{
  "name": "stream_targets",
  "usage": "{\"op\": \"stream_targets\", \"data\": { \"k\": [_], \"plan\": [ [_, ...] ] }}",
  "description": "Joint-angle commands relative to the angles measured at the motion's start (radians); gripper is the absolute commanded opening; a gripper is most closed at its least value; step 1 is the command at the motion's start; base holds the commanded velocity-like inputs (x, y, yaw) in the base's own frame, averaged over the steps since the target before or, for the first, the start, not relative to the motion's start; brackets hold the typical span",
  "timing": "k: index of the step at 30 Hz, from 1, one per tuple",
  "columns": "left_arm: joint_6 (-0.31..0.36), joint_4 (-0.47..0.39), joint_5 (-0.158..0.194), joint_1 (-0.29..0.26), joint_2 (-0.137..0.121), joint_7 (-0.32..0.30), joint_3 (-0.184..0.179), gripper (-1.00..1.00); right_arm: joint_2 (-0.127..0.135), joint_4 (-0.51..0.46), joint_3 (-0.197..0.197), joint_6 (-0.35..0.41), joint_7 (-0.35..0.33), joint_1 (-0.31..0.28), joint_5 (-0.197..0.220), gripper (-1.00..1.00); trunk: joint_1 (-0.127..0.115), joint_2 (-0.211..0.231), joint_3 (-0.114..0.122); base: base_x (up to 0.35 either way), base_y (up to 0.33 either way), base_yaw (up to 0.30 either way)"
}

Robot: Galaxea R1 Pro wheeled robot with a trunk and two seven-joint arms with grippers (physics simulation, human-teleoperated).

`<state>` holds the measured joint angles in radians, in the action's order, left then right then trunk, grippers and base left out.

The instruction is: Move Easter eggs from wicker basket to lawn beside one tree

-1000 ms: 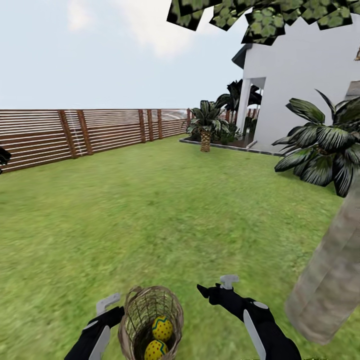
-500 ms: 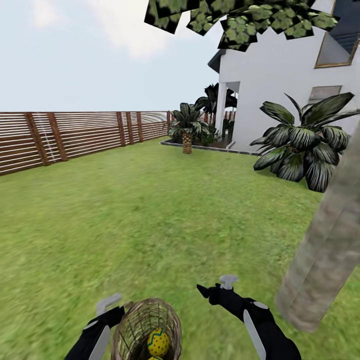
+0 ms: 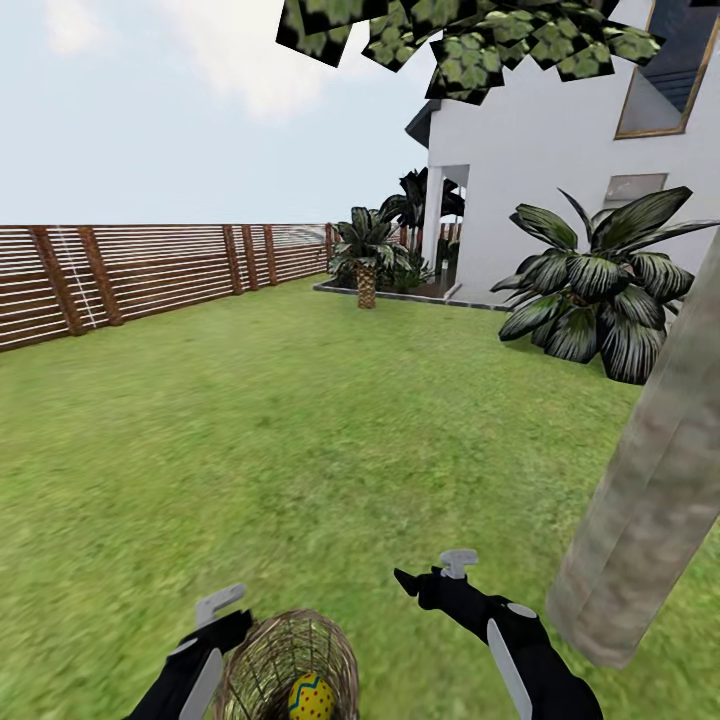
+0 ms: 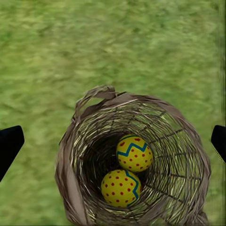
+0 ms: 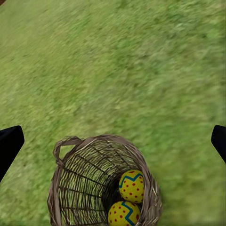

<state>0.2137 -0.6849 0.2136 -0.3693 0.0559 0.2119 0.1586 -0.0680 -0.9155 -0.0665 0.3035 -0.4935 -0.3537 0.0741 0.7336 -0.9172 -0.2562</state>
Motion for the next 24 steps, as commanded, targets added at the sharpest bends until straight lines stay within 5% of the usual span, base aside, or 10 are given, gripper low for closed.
{"op": "stream_targets", "data": {
  "k": [1,6,12,20,24],
  "plan": [
    [0.005,-0.004,0.010,0.000,0.002,-0.015,-0.004,1.00,-0.001,-0.001,-0.004,0.009,-0.004,-0.001,0.008,1.00,0.000,-0.001,-0.001,0.003,0.000,-0.002],
    [0.008,0.001,0.008,-0.001,0.004,-0.071,-0.056,1.00,-0.001,-0.001,-0.004,0.009,-0.004,-0.001,0.007,1.00,0.000,-0.001,-0.001,0.001,0.000,-0.001],
    [0.035,0.023,0.010,-0.003,0.006,-0.075,-0.075,1.00,-0.001,0.000,-0.004,0.009,-0.004,-0.001,0.007,1.00,0.000,-0.001,-0.001,0.000,0.000,0.000],
    [0.053,0.307,0.020,-0.139,0.006,-0.077,-0.078,1.00,-0.001,-0.001,-0.004,0.009,-0.002,-0.001,0.007,1.00,0.000,-0.001,-0.001,0.000,0.000,0.000],
    [0.048,0.358,0.021,-0.164,0.005,-0.078,-0.079,1.00,-0.001,-0.001,-0.004,0.009,-0.001,-0.001,0.007,1.00,0.000,-0.001,-0.001,0.000,0.000,0.000]
  ]
}}
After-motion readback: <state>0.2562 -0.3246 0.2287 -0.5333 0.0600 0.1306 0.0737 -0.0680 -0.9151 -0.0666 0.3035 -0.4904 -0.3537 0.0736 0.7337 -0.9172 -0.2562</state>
